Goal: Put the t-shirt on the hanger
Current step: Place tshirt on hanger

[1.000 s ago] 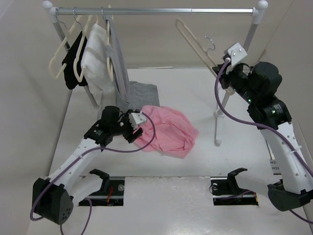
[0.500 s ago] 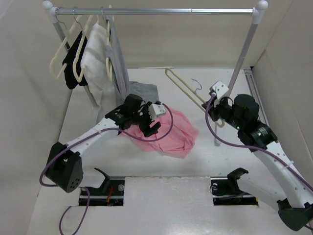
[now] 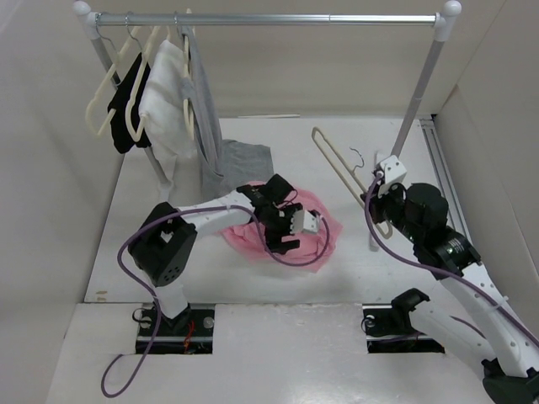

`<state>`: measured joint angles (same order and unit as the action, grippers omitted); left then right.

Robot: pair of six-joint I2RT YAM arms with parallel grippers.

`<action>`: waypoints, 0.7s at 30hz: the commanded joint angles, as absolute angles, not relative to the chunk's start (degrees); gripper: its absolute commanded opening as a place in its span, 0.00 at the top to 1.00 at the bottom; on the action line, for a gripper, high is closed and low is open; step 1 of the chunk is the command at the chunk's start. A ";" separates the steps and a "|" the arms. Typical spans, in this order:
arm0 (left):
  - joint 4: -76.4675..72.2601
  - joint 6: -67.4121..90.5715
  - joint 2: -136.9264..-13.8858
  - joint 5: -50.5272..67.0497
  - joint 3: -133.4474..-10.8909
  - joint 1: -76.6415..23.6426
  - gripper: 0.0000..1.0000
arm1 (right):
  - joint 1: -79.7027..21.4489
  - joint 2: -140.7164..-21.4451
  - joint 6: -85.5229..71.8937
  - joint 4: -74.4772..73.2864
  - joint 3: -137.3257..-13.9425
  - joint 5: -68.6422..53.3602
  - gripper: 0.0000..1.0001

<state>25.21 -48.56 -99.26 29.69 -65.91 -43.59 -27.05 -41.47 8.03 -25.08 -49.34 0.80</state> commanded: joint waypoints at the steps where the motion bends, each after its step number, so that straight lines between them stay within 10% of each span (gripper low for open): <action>1: 28.56 -56.16 -97.55 29.10 -65.31 -48.69 0.23 | -27.33 -39.81 6.68 -23.91 -49.13 3.60 1.00; 8: 28.48 -57.74 -99.67 27.42 -64.16 -48.69 0.50 | -27.33 -41.74 8.26 -24.96 -50.27 2.99 1.00; 9: 28.48 -57.74 -100.19 27.42 -64.16 -48.69 0.89 | -27.33 -41.75 8.26 -24.96 -50.80 2.99 1.00; 10: 28.48 -57.74 -100.20 26.90 -64.16 -48.69 1.00 | -27.33 -42.27 8.26 -24.96 -50.80 2.99 1.00; 21: 36.29 -58.27 -90.19 29.09 -69.60 -28.07 1.00 | -27.33 -43.42 7.04 -24.96 -47.91 -2.64 1.00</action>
